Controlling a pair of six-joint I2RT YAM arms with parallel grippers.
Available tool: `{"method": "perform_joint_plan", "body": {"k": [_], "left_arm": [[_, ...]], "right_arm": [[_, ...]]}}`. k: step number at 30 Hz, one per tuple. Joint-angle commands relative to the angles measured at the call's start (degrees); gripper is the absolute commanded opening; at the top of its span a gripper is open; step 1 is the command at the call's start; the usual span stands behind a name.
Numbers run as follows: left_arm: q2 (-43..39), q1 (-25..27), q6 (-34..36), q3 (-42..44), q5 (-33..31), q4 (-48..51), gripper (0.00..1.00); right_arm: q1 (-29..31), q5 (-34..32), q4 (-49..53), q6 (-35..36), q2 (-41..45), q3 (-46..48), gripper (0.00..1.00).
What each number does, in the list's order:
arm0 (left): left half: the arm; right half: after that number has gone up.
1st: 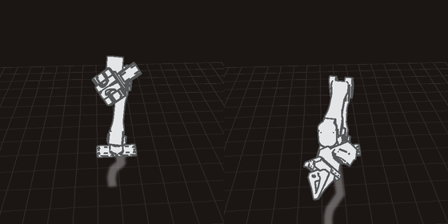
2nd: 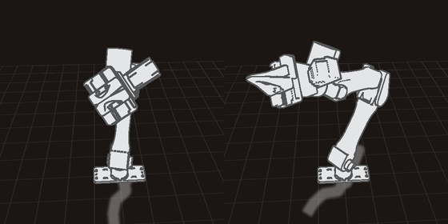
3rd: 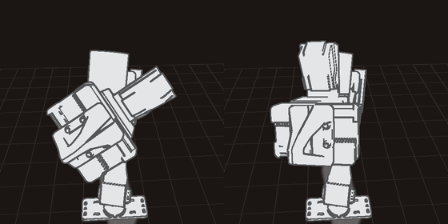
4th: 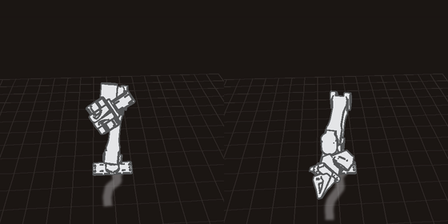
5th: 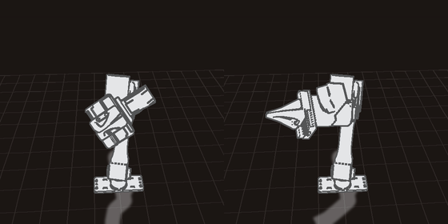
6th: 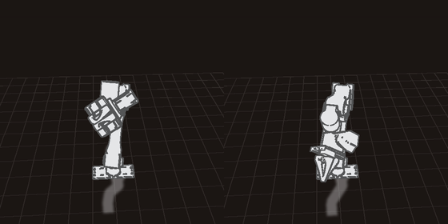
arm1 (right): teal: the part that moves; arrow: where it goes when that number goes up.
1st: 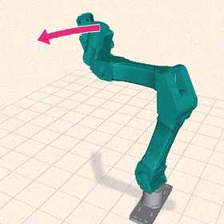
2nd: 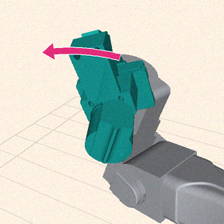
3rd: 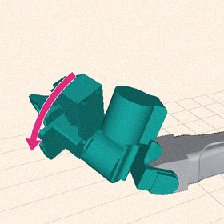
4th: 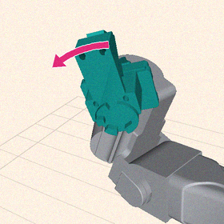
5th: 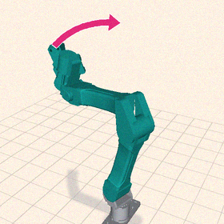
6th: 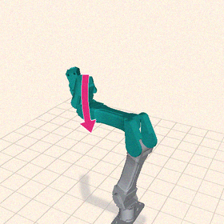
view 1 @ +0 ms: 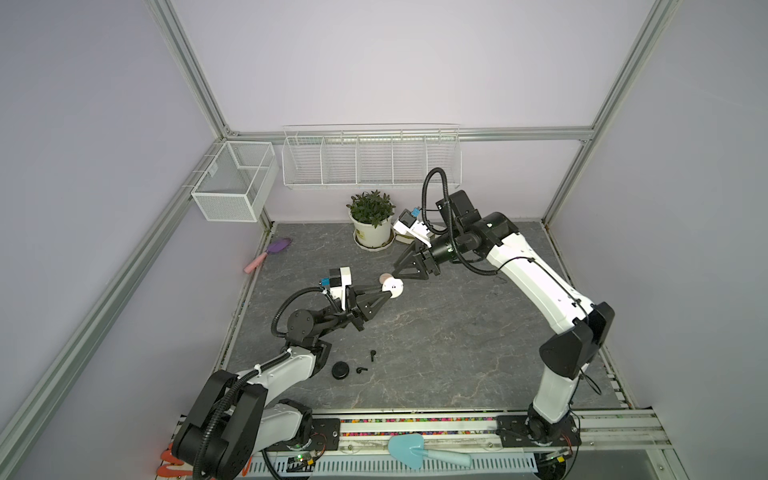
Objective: Insert the wireless bluetooth earbuds into the charging case
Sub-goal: 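Bring the open right gripper around the closed case in the left gripper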
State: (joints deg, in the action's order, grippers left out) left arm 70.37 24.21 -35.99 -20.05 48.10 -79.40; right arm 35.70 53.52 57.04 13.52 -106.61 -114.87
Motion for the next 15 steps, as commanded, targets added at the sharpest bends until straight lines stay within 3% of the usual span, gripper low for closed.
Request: {"method": "perform_joint_plan", "body": {"k": [1,9,15], "left_arm": [[-0.4,0.3,-0.7,-1.5,1.0,-1.7,0.0],[-0.4,0.3,-0.7,-1.4,0.7,-1.6,0.0],[-0.2,0.3,-0.7,-1.3,0.6,-1.6,0.0]], "right_arm": [[0.2,5.4,4.1,3.2,-0.3,-1.1,0.51],[0.3,7.5,6.8,5.3,-0.4,-1.1,0.44],[0.5,8.2,7.5,6.0,-0.2,-1.0,0.33]]}}
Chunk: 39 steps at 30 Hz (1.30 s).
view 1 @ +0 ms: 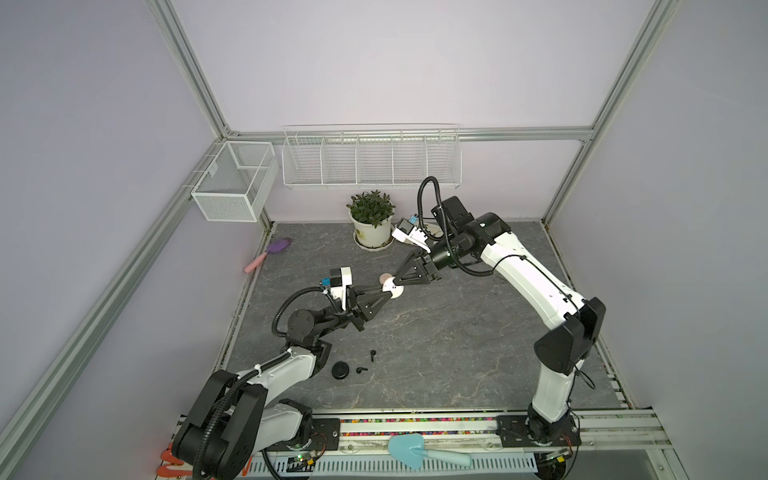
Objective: Insert the wireless bluetooth earbuds into the charging case
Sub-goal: 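Bring the open right gripper around the closed case in the left gripper, then close the right gripper on the case while the left gripper opens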
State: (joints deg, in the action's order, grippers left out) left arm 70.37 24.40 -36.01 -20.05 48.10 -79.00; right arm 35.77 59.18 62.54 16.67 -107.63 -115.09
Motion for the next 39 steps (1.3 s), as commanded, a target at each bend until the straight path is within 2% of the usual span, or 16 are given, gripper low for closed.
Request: {"method": "perform_joint_plan", "body": {"k": [1,8,18,29,34,39], "left_arm": [[-0.2,0.2,-0.7,-1.2,0.5,-2.1,0.0],[-0.4,0.1,-0.8,-1.2,0.0,-1.9,0.0],[-2.8,0.1,-2.3,-2.1,-1.2,2.3,0.0],[-4.2,0.1,-4.8,-3.0,-4.8,4.8,0.0],[-3.2,0.2,-5.8,-3.6,-4.9,3.6,0.0],[-2.6,0.1,-6.1,-3.4,-4.4,2.8,0.0]], "right_arm": [[0.5,2.6,2.1,2.9,0.8,-0.8,0.31],[0.7,2.3,1.8,3.1,1.2,-0.7,0.25],[3.4,-4.4,0.3,5.6,2.2,3.2,0.21],[4.4,-9.4,-19.1,1.0,10.2,17.9,0.15],[5.2,-11.3,-21.8,0.7,10.2,20.0,0.16],[3.9,-12.1,-21.7,-2.2,11.0,17.3,0.27]]}}
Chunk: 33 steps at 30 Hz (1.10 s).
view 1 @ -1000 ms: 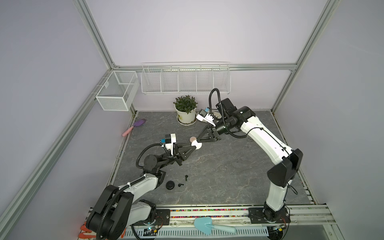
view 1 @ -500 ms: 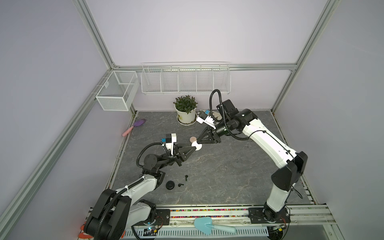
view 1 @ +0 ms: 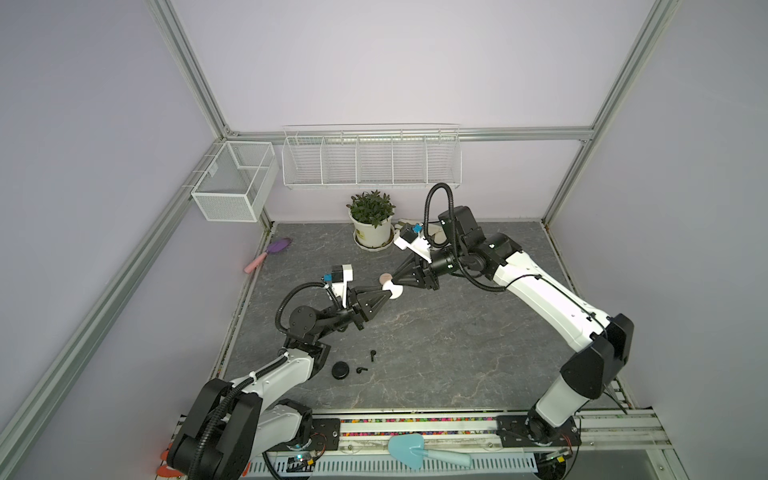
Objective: Insert the wireless bluetooth earbuds into the charging case
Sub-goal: 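Close the right gripper on the case while the left gripper opens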
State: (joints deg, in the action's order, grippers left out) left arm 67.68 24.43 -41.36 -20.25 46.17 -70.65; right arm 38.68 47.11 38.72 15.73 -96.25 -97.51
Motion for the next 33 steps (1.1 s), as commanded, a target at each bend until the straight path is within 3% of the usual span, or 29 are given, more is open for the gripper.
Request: {"method": "perform_joint_plan", "body": {"k": [1,7,11,18,27,33], "left_arm": [[0.0,0.1,-0.8,-3.0,-2.5,-5.8,0.0],[-0.2,0.1,-0.7,-2.0,-2.5,-6.2,0.0],[0.2,0.1,-1.5,-1.4,-2.8,-7.5,0.0],[1.5,0.1,-3.7,-1.0,-3.4,-10.4,0.0],[2.2,0.1,-3.8,-1.1,-4.3,-10.4,0.0],[5.2,0.1,-4.1,-2.6,-5.2,-10.5,0.0]], "right_arm": [[0.3,0.1,1.3,-2.9,0.3,-0.4,0.32],[-2.1,2.7,-11.8,-12.5,9.2,9.0,0.62],[-2.5,5.8,-26.1,-22.0,13.7,18.8,0.7],[-2.5,4.9,-51.8,-39.3,13.5,30.6,0.71],[-2.3,4.7,-63.4,-45.1,11.3,33.9,0.68],[-2.5,5.0,-63.5,-44.3,11.1,33.5,0.67]]}}
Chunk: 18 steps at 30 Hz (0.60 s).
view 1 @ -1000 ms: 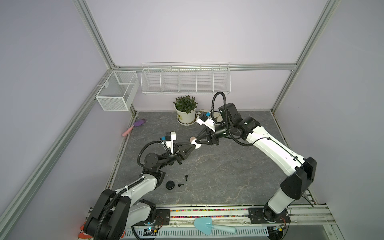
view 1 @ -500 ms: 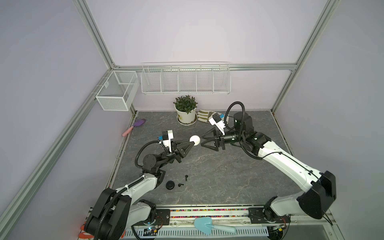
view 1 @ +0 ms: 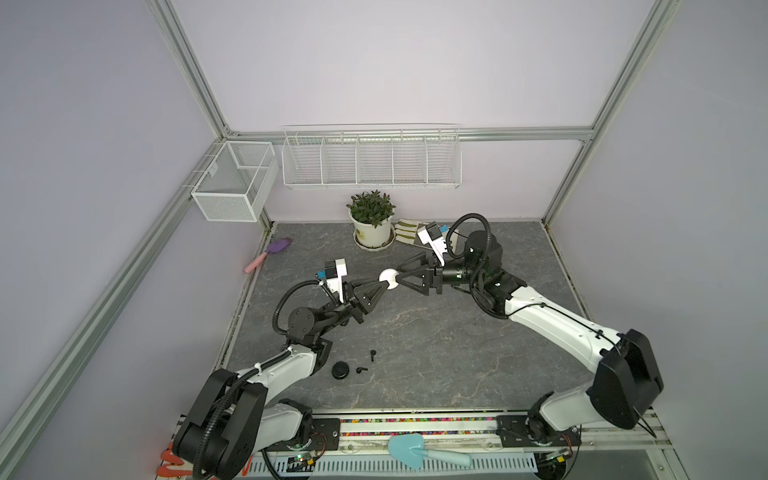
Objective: Insert the wireless bluetooth earbuds into the charging case
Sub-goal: 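Close the right gripper on the case while the left gripper opens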
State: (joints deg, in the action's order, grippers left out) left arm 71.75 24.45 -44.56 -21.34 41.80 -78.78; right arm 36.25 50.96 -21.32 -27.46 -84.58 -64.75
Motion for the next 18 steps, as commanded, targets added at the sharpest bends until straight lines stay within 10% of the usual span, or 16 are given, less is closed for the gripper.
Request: {"method": "perform_joint_plan", "body": {"k": [1,18], "left_arm": [[1.6,0.1,-0.9,-1.8,-0.8,-2.3,0.0],[7.1,-0.3,-1.5,-6.6,1.8,-2.4,0.0]], "right_arm": [[-0.2,1.2,-3.2,-0.9,-0.8,0.6,0.66],[-3.9,1.9,-7.4,-4.6,-2.1,2.3,0.65]]}}
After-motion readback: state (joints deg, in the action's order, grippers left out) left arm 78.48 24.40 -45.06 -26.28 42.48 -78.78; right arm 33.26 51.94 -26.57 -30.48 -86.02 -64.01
